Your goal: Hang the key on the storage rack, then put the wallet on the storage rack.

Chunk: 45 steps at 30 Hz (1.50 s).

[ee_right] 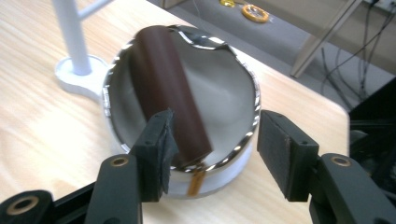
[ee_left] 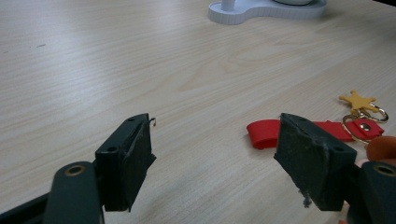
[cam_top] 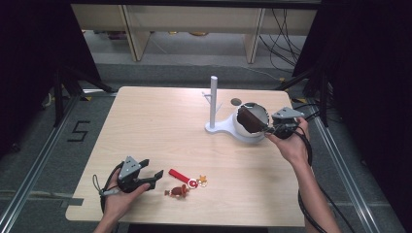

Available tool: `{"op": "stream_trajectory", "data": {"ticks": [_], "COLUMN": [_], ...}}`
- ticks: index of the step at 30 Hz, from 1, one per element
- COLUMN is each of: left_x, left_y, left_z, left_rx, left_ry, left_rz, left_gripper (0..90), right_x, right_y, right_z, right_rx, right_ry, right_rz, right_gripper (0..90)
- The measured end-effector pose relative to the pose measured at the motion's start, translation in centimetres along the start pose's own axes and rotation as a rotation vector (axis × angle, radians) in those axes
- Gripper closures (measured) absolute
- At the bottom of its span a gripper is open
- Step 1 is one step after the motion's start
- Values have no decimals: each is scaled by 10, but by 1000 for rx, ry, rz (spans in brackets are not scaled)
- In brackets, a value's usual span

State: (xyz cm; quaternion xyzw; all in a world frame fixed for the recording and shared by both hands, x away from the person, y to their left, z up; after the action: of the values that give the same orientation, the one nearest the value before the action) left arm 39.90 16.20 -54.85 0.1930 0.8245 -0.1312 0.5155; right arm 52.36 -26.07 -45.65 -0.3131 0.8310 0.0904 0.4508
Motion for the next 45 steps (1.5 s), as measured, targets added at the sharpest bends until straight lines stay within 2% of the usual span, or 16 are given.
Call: {"op": "stream_trajectory", "data": {"ticks": [3,5,9,14,17,18,20,21,22,23,28,32,34,37,42,45], "left_x": [-4,-6,-11,-14,-15,-15,-15,-16,-17,-18,-24,-22,-19,-15,-11,-8], "left_y": [-4,-6,-8,-14,-18,-20,-24,-27,-29,-31,-36,-38,-42,-47,-58,-60], "left_z": [-1,-3,-4,-6,-10,-11,-14,-14,-15,-16,-18,-21,-21,-24,-25,-25], "left_rx": [17,19,37,54,71,91,103,125,126,132,140,138,164,209,285,315], "left_ry": [-3,-2,-19,-27,-29,-30,-20,-29,-31,-32,-61,-29,-1,52,130,209], "left_rz": [8,8,5,20,40,49,61,59,62,68,71,89,98,175,303,447], "left_gripper": [253,253,252,263,290,296,310,318,326,334,404,454,471,484,489,491], "right_x": [7,11,20,29,32,33,36,37,39,40,48,52,52,55,55,55], "right_y": [3,7,8,10,12,12,16,16,18,17,20,20,22,23,26,27], "right_z": [-4,-6,-12,-15,-19,-19,-21,-22,-22,-21,-18,-18,-18,-17,-17,-18], "right_rx": [-9,-34,-37,-36,-29,-36,-44,-41,-44,-44,-61,-61,-77,-80,-91,-92], "right_ry": [-12,-9,0,10,19,16,30,31,34,35,60,74,69,85,109,125], "right_rz": [21,68,97,95,134,124,158,139,161,136,158,164,193,174,199,196], "right_gripper": [516,562,689,769,796,799,792,784,775,767,732,711,704,698,686,681]}}
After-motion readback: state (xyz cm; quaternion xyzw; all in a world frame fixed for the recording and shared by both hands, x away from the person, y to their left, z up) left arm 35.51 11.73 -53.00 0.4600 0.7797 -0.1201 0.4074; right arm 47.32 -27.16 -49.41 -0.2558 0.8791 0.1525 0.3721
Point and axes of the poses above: each handheld gripper's, and its own axes: z roughly forward along the jaws, x roughly out of its underside, y roughly to its left, the point moved 7 cm from there along z, roughly forward along the jaws, and after that the axes turned 10 degrees about -x, right-handed, at the moved point
